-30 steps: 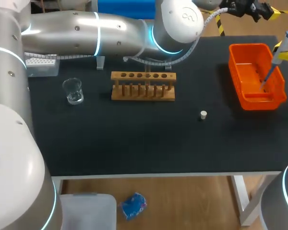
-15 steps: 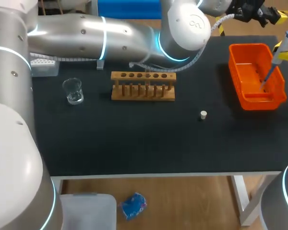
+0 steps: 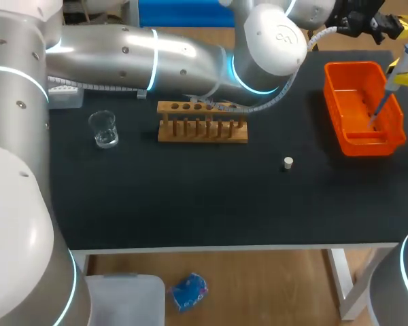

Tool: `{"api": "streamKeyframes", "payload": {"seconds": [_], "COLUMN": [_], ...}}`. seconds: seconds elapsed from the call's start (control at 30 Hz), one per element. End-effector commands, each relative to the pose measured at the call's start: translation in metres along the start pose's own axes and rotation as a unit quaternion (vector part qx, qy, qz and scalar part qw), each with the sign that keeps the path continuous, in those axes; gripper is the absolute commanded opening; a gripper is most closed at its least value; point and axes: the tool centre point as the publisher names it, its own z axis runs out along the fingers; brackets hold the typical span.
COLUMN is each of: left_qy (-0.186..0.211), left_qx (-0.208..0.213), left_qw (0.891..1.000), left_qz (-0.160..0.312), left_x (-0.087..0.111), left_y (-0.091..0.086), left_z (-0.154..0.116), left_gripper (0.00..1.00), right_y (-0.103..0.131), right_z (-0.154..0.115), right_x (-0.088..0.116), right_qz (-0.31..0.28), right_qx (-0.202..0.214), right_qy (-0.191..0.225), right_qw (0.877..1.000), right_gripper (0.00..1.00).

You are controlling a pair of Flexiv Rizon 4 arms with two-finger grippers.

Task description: Invert the test tube, pick up the pipette, mount the tip to pipette, aspirate from beaker and dispense into the tube, eject the tip, return the pipette, and cap with the stopper.

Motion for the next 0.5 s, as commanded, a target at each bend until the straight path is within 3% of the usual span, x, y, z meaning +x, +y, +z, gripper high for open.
{"api": "streamKeyframes", "payload": {"seconds": [0.03, 0.5], "left_qy": [-0.003, -0.004], "left_qx": [0.033, 0.042], "left_qw": [0.999, 0.999], "left_qz": [-0.001, -0.002], "left_x": [0.0046, 0.0030], "left_y": [0.0062, 0.0110], "left_z": [0.0020, 0.0076], "left_gripper": [0.00, 0.00], "right_y": [-0.0006, -0.0006], "right_z": [-0.0023, -0.0023], "right_x": [-0.0012, -0.0012], "right_qz": [0.000, 0.000], "right_qx": [0.000, 0.000], "right_qy": [0.003, 0.003], "right_qw": [1.000, 1.000], "right_gripper": [0.00, 0.00]}}
